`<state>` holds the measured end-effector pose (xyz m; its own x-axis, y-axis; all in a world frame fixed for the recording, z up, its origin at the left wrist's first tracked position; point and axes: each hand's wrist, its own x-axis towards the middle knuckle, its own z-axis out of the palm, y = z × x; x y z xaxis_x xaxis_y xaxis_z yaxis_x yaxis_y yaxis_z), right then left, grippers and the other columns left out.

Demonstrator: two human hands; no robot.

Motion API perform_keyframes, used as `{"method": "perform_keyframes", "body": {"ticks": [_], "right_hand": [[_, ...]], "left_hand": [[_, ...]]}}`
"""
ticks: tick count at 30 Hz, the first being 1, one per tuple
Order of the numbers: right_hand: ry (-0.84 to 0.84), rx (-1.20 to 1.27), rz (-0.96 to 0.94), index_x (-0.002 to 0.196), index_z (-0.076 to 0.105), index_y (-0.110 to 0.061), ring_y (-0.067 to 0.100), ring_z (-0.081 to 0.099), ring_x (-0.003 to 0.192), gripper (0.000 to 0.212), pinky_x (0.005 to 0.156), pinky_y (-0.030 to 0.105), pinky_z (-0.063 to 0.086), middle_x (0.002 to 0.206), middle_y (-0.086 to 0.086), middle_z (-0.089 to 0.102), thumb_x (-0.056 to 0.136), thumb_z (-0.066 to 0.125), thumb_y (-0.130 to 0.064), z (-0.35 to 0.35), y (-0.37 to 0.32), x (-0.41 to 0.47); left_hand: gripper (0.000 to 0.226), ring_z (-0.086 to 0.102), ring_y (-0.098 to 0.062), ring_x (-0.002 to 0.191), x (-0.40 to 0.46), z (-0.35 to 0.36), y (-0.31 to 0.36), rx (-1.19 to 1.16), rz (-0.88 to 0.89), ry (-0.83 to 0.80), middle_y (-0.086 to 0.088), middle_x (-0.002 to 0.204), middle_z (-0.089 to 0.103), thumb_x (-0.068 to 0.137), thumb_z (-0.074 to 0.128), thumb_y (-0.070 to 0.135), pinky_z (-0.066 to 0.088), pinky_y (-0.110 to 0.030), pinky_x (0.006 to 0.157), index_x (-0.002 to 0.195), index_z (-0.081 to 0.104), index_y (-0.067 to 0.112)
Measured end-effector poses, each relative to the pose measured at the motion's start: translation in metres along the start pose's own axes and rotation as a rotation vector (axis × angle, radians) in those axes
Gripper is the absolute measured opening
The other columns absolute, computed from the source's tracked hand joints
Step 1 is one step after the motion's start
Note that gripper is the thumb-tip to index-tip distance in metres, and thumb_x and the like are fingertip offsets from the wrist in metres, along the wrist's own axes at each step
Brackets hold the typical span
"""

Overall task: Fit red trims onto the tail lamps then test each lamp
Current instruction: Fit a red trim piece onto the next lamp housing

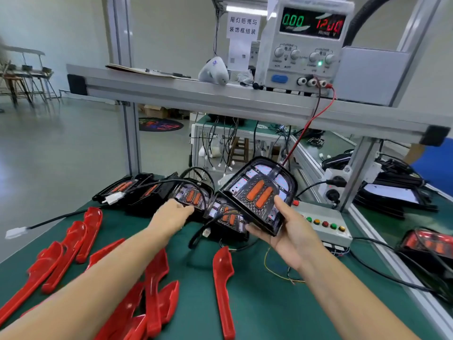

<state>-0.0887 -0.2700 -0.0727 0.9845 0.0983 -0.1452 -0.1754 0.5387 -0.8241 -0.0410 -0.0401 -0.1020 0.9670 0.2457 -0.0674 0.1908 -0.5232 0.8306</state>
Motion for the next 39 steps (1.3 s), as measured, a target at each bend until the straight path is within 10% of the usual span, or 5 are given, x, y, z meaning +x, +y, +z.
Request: {"method": "perform_keyframes", "body": {"ticks": [7,12,17,34,39], "right_hand": [[0.004,0.039,-0.014,0.124,0.059,-0.001,0.029,0.072,0.087,0.037,0.071,0.044,0.061,0.109,0.017,0.072,0.102,0.042,-0.025,-0.019,-0.002,-0.016],[0.036,0.025,-0.021,0.131,0.055,-0.004,0.027,0.072,0.088,0.038,0.070,0.044,0.061,0.115,0.016,0.070,0.100,0.044,-0.025,-0.035,0.000,-0.026],[0.082,0.008,-0.012,0.123,0.060,-0.001,0.028,0.073,0.085,0.038,0.066,0.042,0.061,0.107,0.016,0.073,0.097,0.049,-0.027,-0.060,0.001,-0.037],[0.123,-0.088,0.080,0.118,0.064,-0.002,0.030,0.072,0.082,0.047,0.064,0.041,0.061,0.109,0.020,0.071,0.081,0.058,-0.030,-0.113,0.010,-0.079],[0.195,-0.174,0.062,0.119,0.063,-0.004,0.028,0.072,0.080,0.039,0.062,0.040,0.061,0.107,0.019,0.072,0.091,0.053,-0.028,-0.124,0.012,-0.087]], "left_hand": [[0.028,0.045,-0.018,0.044,0.000,0.020,-0.010,-0.060,-0.286,-0.323,-0.010,0.070,0.051,0.088,0.064,0.034,0.034,-0.018,0.045,0.092,0.050,0.010],[0.029,0.060,-0.034,0.095,0.005,0.008,-0.010,0.532,0.181,0.285,-0.012,0.104,0.058,0.077,0.062,0.016,0.044,-0.035,0.072,0.103,0.051,0.012],[0.052,0.056,-0.035,0.106,0.014,-0.013,-0.023,0.897,0.154,0.333,-0.015,0.118,0.051,0.081,0.068,0.023,0.045,-0.039,0.075,0.125,0.045,0.008],[0.022,0.059,-0.044,0.084,-0.015,-0.054,0.049,0.480,0.590,0.664,-0.018,0.095,0.068,0.076,0.059,0.005,0.040,-0.037,0.068,0.090,0.074,0.014],[0.026,0.057,-0.026,0.081,-0.009,-0.036,0.076,0.185,0.735,0.529,-0.011,0.092,0.066,0.080,0.051,-0.005,0.047,-0.036,0.082,0.086,0.072,0.008]]}}
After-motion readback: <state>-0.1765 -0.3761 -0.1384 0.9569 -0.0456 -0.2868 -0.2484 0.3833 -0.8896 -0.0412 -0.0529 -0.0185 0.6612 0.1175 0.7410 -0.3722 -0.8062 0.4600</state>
